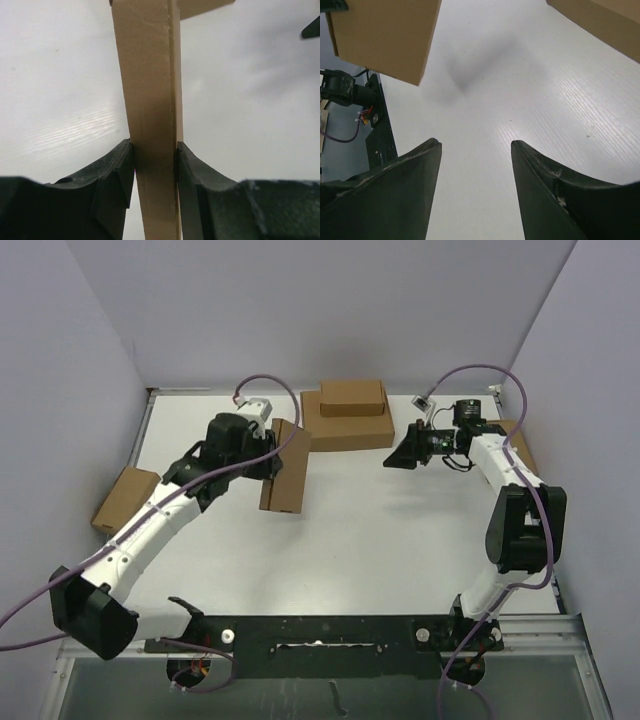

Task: Fold the paper box

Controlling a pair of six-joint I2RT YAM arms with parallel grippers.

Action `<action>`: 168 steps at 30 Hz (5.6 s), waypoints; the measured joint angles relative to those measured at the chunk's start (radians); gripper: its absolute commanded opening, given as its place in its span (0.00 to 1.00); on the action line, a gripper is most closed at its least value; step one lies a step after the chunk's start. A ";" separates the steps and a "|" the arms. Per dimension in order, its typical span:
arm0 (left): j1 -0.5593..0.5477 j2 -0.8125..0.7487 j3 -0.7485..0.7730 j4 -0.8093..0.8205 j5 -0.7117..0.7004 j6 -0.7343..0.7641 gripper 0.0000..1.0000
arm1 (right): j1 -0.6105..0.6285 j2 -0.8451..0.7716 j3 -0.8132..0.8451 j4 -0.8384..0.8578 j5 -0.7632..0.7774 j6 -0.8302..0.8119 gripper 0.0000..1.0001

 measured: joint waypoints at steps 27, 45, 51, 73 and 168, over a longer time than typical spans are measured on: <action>-0.372 0.594 0.475 -0.525 -0.323 0.441 0.86 | -0.053 -0.042 -0.129 0.042 -0.006 0.026 0.58; -0.009 0.001 -0.219 0.096 0.212 0.099 0.85 | 0.197 -0.261 -0.389 0.029 -0.025 -0.558 0.23; 0.198 -0.005 -0.492 0.302 0.308 -0.063 0.83 | 0.427 -0.296 -0.436 0.038 0.146 -0.796 0.04; 0.249 0.447 -0.415 0.671 0.615 -0.163 0.55 | 0.800 -0.047 -0.438 0.383 0.788 -0.806 0.04; -0.136 0.389 -0.469 0.768 0.299 -0.378 0.63 | 0.251 -0.039 -0.322 -0.057 0.370 -0.671 0.07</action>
